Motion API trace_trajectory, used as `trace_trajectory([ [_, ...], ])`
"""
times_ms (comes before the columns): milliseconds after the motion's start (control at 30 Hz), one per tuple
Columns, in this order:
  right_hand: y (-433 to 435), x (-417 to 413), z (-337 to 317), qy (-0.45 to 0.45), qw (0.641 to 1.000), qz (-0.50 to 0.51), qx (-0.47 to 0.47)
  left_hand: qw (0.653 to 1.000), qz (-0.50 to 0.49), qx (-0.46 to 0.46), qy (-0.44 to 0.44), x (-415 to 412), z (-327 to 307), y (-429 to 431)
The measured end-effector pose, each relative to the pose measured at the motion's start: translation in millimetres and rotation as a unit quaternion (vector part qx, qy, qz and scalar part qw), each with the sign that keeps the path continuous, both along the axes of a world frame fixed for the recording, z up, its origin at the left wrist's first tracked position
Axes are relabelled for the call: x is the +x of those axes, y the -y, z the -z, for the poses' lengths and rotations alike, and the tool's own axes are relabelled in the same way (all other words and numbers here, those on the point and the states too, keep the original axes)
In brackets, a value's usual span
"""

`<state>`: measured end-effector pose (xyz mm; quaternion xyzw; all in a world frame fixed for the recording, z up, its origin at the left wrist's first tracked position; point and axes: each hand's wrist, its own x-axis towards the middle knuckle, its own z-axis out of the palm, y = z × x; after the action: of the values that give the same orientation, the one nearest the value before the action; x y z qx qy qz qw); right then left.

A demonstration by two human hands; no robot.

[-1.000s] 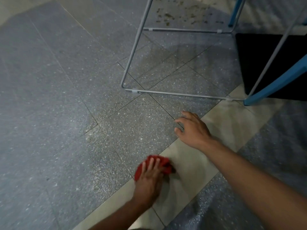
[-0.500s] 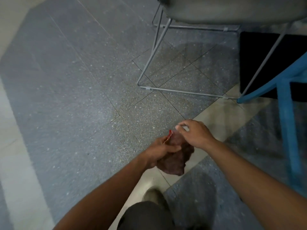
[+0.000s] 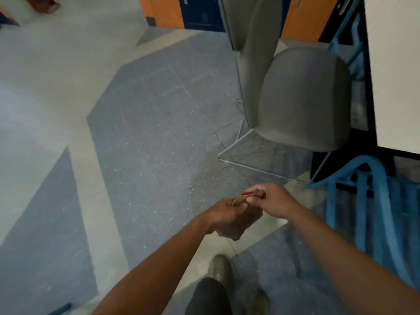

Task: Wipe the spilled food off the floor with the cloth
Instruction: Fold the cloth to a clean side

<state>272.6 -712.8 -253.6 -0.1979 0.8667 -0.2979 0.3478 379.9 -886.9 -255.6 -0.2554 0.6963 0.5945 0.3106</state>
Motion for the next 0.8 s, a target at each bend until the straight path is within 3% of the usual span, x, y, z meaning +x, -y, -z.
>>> trace_trajectory([
  [200, 29, -13, -130, -0.024, 1.0, -0.018, -0.004, 0.999, -0.007, 0.013, -0.04, -4, -131, 28],
  [367, 61, -26, -201, -0.073, 0.995, -0.061, -0.004, 0.996, -0.026, -0.011, -0.083, -13, -195, 57],
  [800, 211, -70, -256, -0.07, 0.995, -0.067, -0.003, 0.989, 0.0, -0.035, -0.143, -57, -227, 219],
])
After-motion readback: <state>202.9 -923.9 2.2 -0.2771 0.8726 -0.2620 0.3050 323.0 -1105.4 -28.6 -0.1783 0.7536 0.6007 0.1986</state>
